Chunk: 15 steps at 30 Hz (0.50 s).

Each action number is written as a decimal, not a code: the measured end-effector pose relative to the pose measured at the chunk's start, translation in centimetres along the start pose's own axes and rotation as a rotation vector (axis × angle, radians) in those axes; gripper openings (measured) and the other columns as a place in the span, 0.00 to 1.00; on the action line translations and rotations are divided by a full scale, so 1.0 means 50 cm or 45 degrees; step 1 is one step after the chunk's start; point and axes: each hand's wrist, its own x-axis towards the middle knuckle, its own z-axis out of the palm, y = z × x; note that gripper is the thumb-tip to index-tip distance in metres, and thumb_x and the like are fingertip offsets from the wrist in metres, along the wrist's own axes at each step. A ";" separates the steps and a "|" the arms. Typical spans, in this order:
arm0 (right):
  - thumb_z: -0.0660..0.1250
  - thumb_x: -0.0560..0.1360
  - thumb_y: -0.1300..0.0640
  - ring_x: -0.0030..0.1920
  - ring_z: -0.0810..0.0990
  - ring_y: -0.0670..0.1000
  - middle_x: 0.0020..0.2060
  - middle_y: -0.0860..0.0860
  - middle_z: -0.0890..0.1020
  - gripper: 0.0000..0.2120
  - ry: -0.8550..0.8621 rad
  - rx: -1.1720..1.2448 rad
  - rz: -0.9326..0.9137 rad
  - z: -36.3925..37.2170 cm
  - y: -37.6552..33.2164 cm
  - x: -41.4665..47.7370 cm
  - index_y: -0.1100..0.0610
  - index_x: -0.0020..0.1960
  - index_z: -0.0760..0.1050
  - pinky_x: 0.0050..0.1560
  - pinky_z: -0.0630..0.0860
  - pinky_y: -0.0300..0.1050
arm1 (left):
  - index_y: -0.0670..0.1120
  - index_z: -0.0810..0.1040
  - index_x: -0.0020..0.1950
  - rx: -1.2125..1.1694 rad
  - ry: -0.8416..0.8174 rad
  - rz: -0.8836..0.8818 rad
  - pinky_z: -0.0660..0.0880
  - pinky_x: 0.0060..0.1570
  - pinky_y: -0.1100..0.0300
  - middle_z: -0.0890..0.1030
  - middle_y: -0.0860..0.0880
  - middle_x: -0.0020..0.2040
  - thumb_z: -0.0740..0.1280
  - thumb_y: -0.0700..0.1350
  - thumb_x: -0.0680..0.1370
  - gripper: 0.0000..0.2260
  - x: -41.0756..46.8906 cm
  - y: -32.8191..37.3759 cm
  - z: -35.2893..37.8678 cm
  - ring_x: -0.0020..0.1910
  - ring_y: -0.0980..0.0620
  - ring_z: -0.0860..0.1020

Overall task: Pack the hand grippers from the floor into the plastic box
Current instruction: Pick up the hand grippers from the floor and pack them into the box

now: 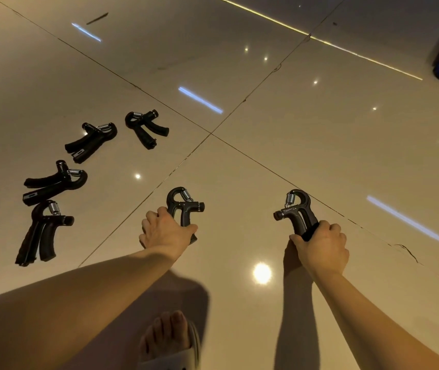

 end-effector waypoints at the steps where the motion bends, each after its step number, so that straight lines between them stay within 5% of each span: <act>1: 0.75 0.71 0.41 0.56 0.73 0.61 0.53 0.58 0.74 0.29 -0.009 0.000 -0.017 0.000 0.007 0.000 0.61 0.59 0.73 0.43 0.71 0.52 | 0.46 0.70 0.67 0.004 -0.002 0.012 0.69 0.62 0.44 0.71 0.45 0.63 0.76 0.63 0.67 0.36 0.000 -0.001 -0.002 0.67 0.42 0.68; 9: 0.74 0.72 0.48 0.41 0.75 0.55 0.47 0.53 0.71 0.21 -0.070 0.056 -0.169 -0.025 0.010 -0.018 0.60 0.56 0.75 0.36 0.72 0.47 | 0.51 0.69 0.67 -0.091 -0.076 0.144 0.69 0.59 0.47 0.73 0.47 0.59 0.77 0.48 0.67 0.31 -0.032 -0.007 -0.005 0.61 0.43 0.71; 15: 0.73 0.73 0.49 0.35 0.75 0.55 0.48 0.51 0.72 0.17 -0.071 0.092 -0.367 -0.093 0.017 -0.056 0.58 0.54 0.75 0.35 0.70 0.46 | 0.55 0.71 0.67 -0.342 -0.115 0.369 0.78 0.54 0.44 0.74 0.52 0.54 0.73 0.53 0.61 0.34 -0.115 0.015 -0.020 0.56 0.45 0.76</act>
